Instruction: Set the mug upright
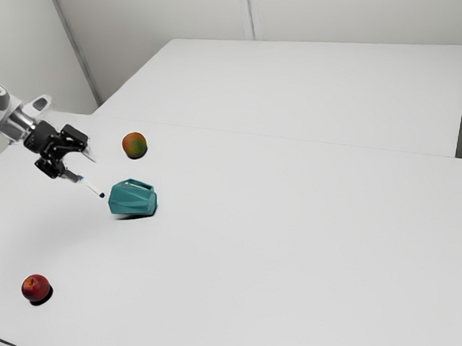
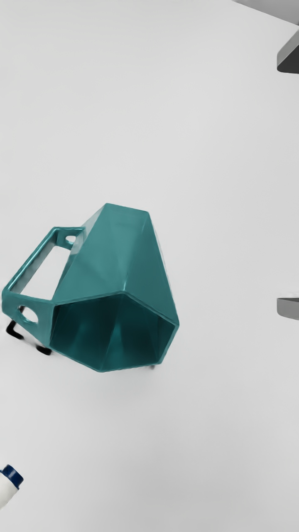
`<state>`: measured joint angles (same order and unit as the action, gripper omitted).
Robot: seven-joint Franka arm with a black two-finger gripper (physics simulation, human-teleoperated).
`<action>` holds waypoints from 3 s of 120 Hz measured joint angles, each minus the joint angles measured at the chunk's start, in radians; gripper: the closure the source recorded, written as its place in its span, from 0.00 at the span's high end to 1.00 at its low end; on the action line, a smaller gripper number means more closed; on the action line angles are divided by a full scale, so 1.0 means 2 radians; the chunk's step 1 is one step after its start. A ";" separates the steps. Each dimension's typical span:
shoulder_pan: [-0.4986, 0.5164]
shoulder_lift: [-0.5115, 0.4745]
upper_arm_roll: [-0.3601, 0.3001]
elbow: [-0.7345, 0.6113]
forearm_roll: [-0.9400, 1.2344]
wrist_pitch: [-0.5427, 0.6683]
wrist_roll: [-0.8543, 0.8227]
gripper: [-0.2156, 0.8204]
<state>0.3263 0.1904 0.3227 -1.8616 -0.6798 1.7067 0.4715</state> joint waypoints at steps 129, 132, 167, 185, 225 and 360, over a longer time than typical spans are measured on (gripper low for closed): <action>-0.011 0.164 0.004 0.040 -0.197 -0.045 0.263 0.75; -0.012 0.163 0.004 0.036 -0.198 -0.045 0.265 0.73; -0.013 0.157 0.004 0.029 -0.202 -0.043 0.278 0.21; -0.013 0.151 0.004 0.024 -0.202 -0.042 0.280 0.11; -0.070 0.033 0.004 0.014 -0.151 -0.030 0.267 0.05; -0.246 -0.065 -0.126 -0.157 0.284 0.282 -0.071 0.64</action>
<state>-0.1649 0.0604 0.0707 -2.1758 -0.1117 2.2714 0.3286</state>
